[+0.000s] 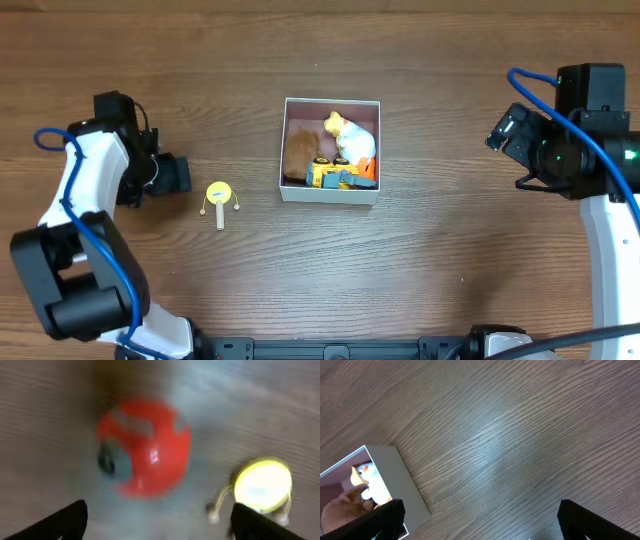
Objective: Pack container
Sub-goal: 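Move the left gripper to the red ball and grasp it, then drop the red ball into the box and withdraw left gripper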
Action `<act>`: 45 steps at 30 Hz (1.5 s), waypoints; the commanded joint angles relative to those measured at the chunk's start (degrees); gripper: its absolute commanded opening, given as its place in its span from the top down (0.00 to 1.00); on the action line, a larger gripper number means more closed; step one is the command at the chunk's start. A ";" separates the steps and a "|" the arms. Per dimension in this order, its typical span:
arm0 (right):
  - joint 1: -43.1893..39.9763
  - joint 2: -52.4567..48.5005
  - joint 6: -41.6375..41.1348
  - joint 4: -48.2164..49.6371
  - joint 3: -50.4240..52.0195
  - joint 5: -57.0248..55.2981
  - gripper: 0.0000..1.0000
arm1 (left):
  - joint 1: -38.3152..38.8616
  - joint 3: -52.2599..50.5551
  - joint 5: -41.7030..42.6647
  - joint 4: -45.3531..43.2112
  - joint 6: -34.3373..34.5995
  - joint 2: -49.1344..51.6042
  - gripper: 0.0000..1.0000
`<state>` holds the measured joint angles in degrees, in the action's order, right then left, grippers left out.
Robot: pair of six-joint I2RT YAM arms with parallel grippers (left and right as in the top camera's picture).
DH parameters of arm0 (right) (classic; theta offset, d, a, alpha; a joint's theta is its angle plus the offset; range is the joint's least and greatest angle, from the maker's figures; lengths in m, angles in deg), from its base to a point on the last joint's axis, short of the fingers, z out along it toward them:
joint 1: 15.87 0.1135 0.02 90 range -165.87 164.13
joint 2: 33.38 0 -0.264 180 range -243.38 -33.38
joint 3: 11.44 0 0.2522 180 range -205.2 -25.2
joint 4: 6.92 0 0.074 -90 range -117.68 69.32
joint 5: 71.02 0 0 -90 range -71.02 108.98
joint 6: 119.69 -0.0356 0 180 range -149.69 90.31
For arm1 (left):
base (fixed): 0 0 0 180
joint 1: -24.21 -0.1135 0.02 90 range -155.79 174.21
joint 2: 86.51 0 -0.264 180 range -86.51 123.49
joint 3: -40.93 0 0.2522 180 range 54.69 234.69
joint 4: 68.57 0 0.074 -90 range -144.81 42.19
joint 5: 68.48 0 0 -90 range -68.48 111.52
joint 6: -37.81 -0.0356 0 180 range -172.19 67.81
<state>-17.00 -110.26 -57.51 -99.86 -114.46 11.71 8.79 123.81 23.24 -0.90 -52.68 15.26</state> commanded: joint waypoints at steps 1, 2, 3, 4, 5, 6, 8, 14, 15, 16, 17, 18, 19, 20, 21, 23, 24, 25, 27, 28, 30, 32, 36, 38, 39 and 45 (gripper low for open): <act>-0.24 0.26 0.22 0.15 -0.83 0.00 0.00 | -0.09 0.00 -0.57 -5.16 0.26 3.50 0.12; -0.24 0.26 0.22 0.13 -0.83 0.00 0.00 | -0.09 0.00 -0.63 -6.56 0.26 3.91 0.12; -0.24 0.26 0.22 0.11 -0.83 0.00 0.00 | -0.09 0.00 -0.63 -7.69 0.26 4.22 0.12; -0.24 0.26 0.22 0.02 -0.83 0.00 0.00 | -0.09 0.00 -0.66 -8.61 0.04 4.39 0.13; -0.24 0.26 0.22 0.00 -0.83 0.00 0.00 | -0.09 0.00 -0.66 -9.20 0.04 4.63 0.15; -0.24 0.26 0.22 0.02 -0.83 -0.02 0.00 | -0.09 0.00 -0.66 -9.40 0.02 4.98 0.19; -0.24 0.26 0.22 -0.04 -0.83 0.00 0.00 | -0.09 0.00 -0.83 -10.25 -1.05 5.73 0.32; -0.24 0.26 0.22 -0.22 -0.83 -0.04 0.00 | 0.07 0.15 -0.20 -8.07 -1.25 5.68 0.66; -0.24 0.26 0.22 -0.22 -0.83 -0.02 0.00 | 0.07 0.37 -0.20 -7.06 -1.25 5.68 0.74; -0.24 0.26 0.22 -0.24 -0.83 -0.02 0.00 | 0.09 1.09 0.02 -5.62 -1.22 5.68 0.84; -0.24 0.26 0.24 -0.24 -0.83 -0.02 0.00 | 0.13 2.91 2.08 -3.13 -1.18 5.68 0.90; -0.24 0.26 0.24 -0.22 -0.83 -0.04 0.00 | 0.28 5.31 4.90 -0.48 -1.11 5.66 0.90; -0.24 0.26 0.22 -0.20 -0.83 -0.04 0.00 | 0.66 9.60 8.04 3.78 -0.57 5.66 0.89; -0.24 0.26 0.22 -0.22 -0.83 -0.02 0.00 | 1.09 13.46 10.19 7.21 -0.57 5.66 0.89; -0.24 0.26 0.22 -0.26 -0.83 -0.02 0.00 | 1.79 17.75 12.24 10.73 -0.59 5.66 0.88; -0.24 0.26 0.22 -0.26 -0.83 -0.02 0.00 | 4.98 28.72 14.99 17.79 -0.66 5.66 0.89; -0.24 0.26 0.22 -0.11 -0.83 -0.02 0.00 | 7.06 33.03 15.10 19.87 -1.25 5.66 0.89; -0.24 0.26 0.22 0.04 -0.83 -0.02 0.00 | 10.19 37.38 15.26 21.79 -2.38 5.66 0.91; -0.24 0.26 0.22 0.72 -0.83 -0.02 0.00 | 17.57 42.60 15.32 22.27 -6.51 5.66 0.94; -0.24 0.26 0.22 0.94 -0.83 -0.02 0.00 | 20.72 43.36 15.28 21.42 -8.50 5.66 0.96; -0.24 0.26 0.22 1.05 -0.83 -0.02 0.00 | 29.51 43.21 14.64 17.11 -14.88 6.14 0.96; -0.24 0.26 0.22 1.03 -0.83 -0.02 0.00 | 36.65 43.12 10.47 12.02 -16.35 8.04 0.96; -0.24 0.26 0.22 0.83 -0.83 -0.02 0.00 | 42.47 43.12 5.81 5.73 -16.22 15.47 0.95; -0.24 0.26 0.22 0.83 -0.83 0.00 0.00 | 42.80 43.12 5.79 4.94 -16.20 19.71 0.90; -0.24 0.26 0.22 0.81 -0.83 0.00 0.00 | 42.77 43.12 5.79 4.90 -15.72 22.40 0.82; -0.24 0.26 0.22 0.37 -0.83 -0.02 0.00 | 41.92 45.51 5.14 4.26 -14.05 25.57 0.00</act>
<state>-17.00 -110.26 -57.53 -99.42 -114.46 11.71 51.26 166.36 28.85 2.36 -67.20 42.30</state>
